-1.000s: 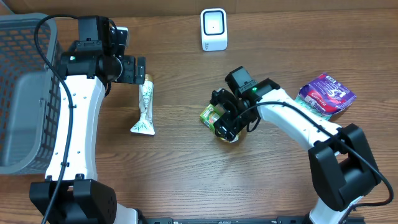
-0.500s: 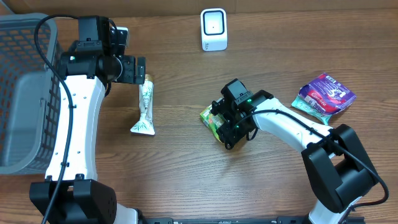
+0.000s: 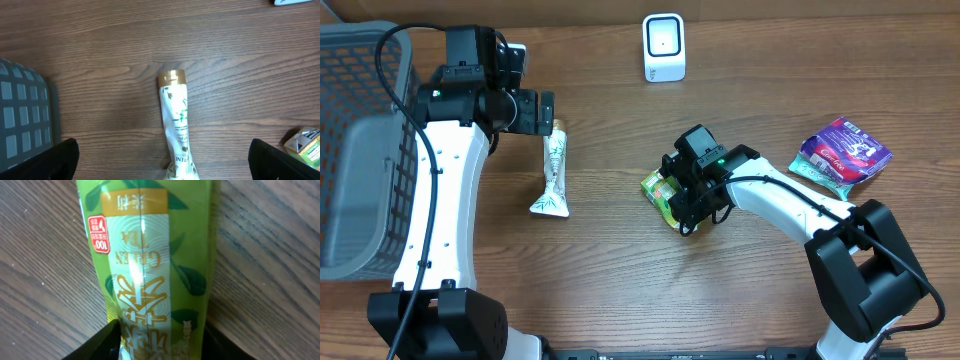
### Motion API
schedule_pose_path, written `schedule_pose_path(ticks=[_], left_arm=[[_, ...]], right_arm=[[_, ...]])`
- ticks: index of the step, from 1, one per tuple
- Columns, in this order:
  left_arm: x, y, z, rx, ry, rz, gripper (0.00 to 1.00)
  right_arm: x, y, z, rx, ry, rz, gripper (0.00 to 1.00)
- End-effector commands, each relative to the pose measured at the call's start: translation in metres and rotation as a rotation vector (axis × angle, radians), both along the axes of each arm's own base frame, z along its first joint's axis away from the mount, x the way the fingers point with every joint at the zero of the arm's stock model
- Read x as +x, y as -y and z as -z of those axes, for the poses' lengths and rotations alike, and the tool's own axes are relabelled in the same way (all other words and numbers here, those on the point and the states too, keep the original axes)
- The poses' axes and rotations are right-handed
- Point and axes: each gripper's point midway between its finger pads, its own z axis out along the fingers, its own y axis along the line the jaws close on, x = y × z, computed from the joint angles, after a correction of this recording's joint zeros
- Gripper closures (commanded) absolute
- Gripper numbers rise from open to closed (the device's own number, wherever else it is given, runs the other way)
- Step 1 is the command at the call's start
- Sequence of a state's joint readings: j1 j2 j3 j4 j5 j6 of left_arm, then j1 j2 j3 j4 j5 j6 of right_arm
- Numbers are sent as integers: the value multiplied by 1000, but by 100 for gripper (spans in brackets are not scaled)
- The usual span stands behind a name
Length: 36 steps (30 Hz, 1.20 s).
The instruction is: Scan the item barcode
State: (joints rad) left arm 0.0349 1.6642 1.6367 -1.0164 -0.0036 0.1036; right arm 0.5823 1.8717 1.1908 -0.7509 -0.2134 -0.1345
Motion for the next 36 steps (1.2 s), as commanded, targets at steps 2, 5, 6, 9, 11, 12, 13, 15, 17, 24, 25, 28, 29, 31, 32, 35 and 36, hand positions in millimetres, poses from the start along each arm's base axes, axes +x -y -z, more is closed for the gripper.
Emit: schedule_pose_path(ticks=[2,5,6,9,11,12,13,15,17,24,25,28,29,31,32,35,36], left_arm=[[-1,-1,-12,-8,30,-19,1],[-1,-1,-11,-8,30,-19,1],[-1,-1,-11,-8,30,-19,0],[-1,-1,-11,-8,30,-19,1],[-1,-1,-11,-8,30,-19,0],[-1,-1,-12,-8,30,-19,1],[-1,-1,-11,-8,30,-19,0],[-1,-1,-11,-8,30,-19,0],[-1,-1,-11,-8,30,-19,1],[-1,-1,-12,-9,30,-19,0],[-1,-1,-11,-8,30,-19,0],[-1,-1,-12,-8,30,-19,1],[-1,-1,-12,-8,30,-19,0],[-1,-1,-11,-9,30,-19,0],[-1,-1,-12,-8,30,-19,1],[-1,-1,-11,-8,30,-19,1],[-1,-1,-11,-8,30,-19,1]], right_arm=[[-3,-6,-3,23,-4,-7,45],[-7,-10,-1,22,-3,-21,43],[-8,-10,1,23,-3,-22,43],[-12,-7,7,20,-8,-21,43],[-15,-5,11,15,-16,-21,44],[-18,-3,14,9,-25,-17,45],[-18,-3,14,8,-28,-9,47],[-18,-3,14,11,-30,3,50],[-17,-4,13,14,-26,4,58],[-16,-4,13,14,-30,21,80],[-16,-3,13,14,-35,34,80],[-20,-7,9,33,-67,49,85],[-21,-10,5,49,-84,47,87],[-23,-17,-7,97,-122,38,91],[-22,-21,-15,126,-142,37,92],[-20,-33,-44,250,-200,-3,96],[-20,-38,-58,316,-223,-31,96]])
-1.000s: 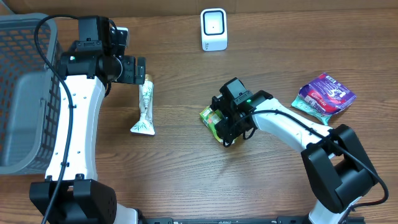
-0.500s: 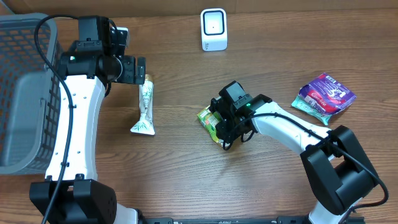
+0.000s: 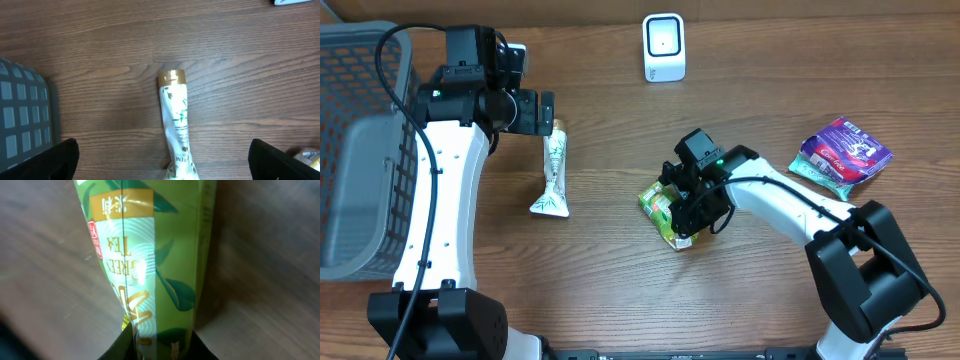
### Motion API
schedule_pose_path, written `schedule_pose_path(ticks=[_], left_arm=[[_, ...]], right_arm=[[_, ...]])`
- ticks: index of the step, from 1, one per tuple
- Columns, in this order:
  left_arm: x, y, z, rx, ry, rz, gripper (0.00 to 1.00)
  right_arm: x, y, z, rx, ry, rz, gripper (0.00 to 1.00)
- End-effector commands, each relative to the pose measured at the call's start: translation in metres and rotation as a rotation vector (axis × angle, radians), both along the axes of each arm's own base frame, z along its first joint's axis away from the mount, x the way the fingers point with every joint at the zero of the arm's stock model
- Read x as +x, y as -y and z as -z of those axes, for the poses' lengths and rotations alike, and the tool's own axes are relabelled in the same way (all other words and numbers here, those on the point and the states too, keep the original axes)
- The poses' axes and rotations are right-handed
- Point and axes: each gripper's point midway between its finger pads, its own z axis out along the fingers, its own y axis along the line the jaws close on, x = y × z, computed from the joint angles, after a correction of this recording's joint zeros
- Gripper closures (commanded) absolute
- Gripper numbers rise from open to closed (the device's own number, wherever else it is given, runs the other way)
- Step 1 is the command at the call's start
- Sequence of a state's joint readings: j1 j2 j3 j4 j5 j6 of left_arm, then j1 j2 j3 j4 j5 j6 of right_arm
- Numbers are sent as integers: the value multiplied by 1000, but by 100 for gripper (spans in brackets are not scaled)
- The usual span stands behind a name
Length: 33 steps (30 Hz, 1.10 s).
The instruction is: Scan the item barcode
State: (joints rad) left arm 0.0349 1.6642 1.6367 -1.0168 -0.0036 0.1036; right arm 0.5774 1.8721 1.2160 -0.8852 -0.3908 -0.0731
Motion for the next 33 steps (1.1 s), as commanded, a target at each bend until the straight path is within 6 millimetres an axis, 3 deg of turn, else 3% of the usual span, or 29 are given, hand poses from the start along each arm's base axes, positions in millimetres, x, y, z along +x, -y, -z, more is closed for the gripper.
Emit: schedule_pose_path(ticks=[1,4,8,17,20,27,30,33], left_arm=[[-1,-1,-11,-8,30,-19,0],[-1,-1,-12,-8,31,-19,0],[-1,-1,-11,-8,30,-19,0],[-1,-1,-12,-8,31,-19,0],[-1,-1,-11,-9,30,-19,0],[-1,-1,-11,-8,30,-19,1],[-1,-1,-11,-8,30,-19,0],[-1,-1,-11,-9,30,-19,0]], right_arm=[[15,-32,-59,300,-26,-60,96],[22,-38,-112,560,-94,-67,96],[39,-27,-159,786,-152,-1,96],[68,12,-219,1145,-157,65,96],[78,23,-229,1171,-141,88,96],[88,22,-252,1169,-70,50,96],[113,23,-233,939,-65,200,96],[153,35,-216,655,66,402,96]])
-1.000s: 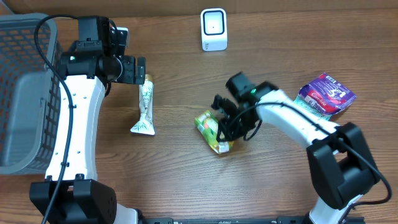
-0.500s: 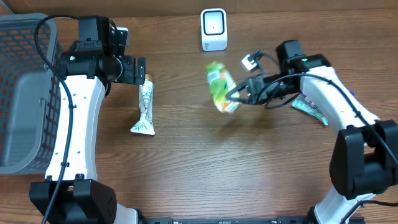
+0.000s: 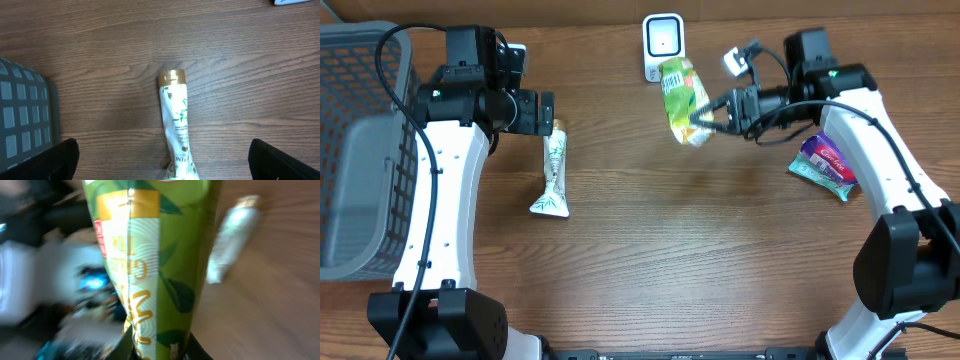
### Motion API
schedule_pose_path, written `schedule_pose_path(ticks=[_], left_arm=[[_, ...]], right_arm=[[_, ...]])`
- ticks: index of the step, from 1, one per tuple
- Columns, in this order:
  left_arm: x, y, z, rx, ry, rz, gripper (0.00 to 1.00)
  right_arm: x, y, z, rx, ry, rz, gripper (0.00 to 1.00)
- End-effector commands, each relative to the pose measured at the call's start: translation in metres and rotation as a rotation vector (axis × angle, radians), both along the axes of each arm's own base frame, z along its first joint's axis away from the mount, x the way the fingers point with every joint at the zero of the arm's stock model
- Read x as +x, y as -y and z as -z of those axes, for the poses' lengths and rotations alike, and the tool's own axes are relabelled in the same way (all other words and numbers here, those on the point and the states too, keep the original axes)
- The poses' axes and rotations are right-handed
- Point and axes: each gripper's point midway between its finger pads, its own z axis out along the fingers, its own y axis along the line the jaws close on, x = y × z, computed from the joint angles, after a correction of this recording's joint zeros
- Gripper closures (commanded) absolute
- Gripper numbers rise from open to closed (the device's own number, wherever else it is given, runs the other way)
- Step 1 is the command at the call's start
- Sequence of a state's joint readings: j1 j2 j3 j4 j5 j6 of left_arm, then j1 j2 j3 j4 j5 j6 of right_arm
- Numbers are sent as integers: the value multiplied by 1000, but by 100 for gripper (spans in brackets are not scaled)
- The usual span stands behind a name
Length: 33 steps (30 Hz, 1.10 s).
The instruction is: Scan the item barcode
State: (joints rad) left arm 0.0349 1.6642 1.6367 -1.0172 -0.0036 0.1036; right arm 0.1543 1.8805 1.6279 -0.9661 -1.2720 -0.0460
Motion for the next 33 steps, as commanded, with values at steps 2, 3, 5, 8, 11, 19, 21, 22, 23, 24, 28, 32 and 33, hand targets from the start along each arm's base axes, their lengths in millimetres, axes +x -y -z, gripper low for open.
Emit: schedule_pose_path(ticks=[2,3,5,8,11,19,21,22,23,24,28,32,33], left_arm=[[-1,-1,-12,-9,31,-19,0],[-1,-1,-12,-8,31,-19,0],[-1,-1,-12,-8,31,-19,0],[-1,-1,-12,-9,31,-19,0],[-1,-1,-12,-9,31,-19,0],[-1,-1,-12,-8,31,-19,0],[-1,-1,-12,-9,31,-19,0],[-1,-1,-12,-9,31,-19,0],[-1,-1,-12,-8,31,-19,0],[-1,-1,-12,-8,31,-19,0],[-1,-1,-12,-8,31,-19,0],[-1,-1,-12,-8,31,-19,0],[-1,-1,-12,-8,31,-19,0]], right_arm=[[66,29,3,-460,63,402,96],[77,38,1,-541,105,478,97],[98,56,-11,-696,210,634,96],[121,77,-36,-882,378,850,97],[138,72,-56,-1024,612,926,96],[192,46,-44,-1270,961,955,96],[205,39,-28,-1341,1038,885,96],[212,36,-17,-1385,1076,829,96],[216,34,-8,-1422,1105,785,96],[219,32,1,-1454,1128,739,96],[231,26,38,-1549,1192,591,96],[240,22,73,-1635,1248,438,96],[242,21,80,-1644,1251,423,96]])
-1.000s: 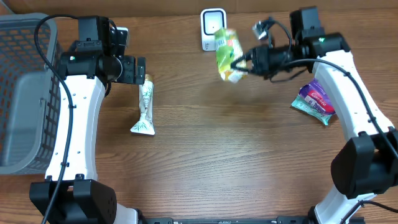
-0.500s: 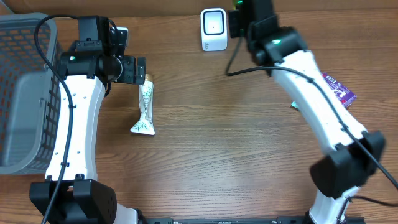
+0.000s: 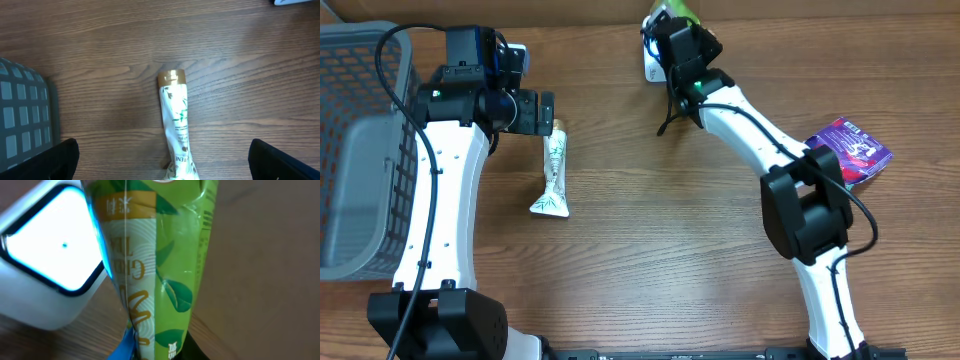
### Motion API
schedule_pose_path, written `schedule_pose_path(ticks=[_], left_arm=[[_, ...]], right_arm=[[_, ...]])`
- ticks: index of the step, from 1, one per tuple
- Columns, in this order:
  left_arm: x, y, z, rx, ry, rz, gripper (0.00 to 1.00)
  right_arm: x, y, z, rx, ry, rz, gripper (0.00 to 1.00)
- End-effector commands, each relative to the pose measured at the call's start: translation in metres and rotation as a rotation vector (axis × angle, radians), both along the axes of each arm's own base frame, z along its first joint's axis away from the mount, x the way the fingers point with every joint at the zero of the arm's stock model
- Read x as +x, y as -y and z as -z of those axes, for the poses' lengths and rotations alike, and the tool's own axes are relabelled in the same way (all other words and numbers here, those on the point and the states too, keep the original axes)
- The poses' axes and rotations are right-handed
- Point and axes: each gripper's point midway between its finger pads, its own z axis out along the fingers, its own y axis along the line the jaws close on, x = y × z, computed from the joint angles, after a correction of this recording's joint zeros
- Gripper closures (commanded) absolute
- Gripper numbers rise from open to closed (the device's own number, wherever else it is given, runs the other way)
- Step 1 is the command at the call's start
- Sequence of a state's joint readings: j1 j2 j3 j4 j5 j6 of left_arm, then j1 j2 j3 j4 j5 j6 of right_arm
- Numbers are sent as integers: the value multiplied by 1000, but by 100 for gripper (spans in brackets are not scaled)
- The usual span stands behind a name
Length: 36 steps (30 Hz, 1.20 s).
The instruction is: Scan the item barcode
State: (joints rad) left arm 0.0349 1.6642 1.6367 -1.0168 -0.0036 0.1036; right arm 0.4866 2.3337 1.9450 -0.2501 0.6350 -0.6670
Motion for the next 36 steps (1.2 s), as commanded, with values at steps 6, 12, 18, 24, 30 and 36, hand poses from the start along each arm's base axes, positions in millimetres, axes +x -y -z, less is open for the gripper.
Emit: schedule_pose_path(ticks=[6,12,18,24,30,36], left_arm=[[-1,-1,-11,-9,30,-19,0],[-1,-1,-12,-8,31,-19,0],[-1,-1,-12,-8,31,-19,0],[-1,-1,-11,-8,30,-19,0],[-1,-1,-11,-9,30,-19,1],[-1,-1,-11,-8,30,-19,0]], right_arm=[[11,4,-21,-100,66,-8,96],[12,5,-23,-102,73,2,96],[9,-1,-23,-102,73,-8,96],[-9,-28,-26,-99,46,-51,96],[-64,-71,-41,118,-146,-229,96],[-143,-90,-93,645,-406,-255,96]])
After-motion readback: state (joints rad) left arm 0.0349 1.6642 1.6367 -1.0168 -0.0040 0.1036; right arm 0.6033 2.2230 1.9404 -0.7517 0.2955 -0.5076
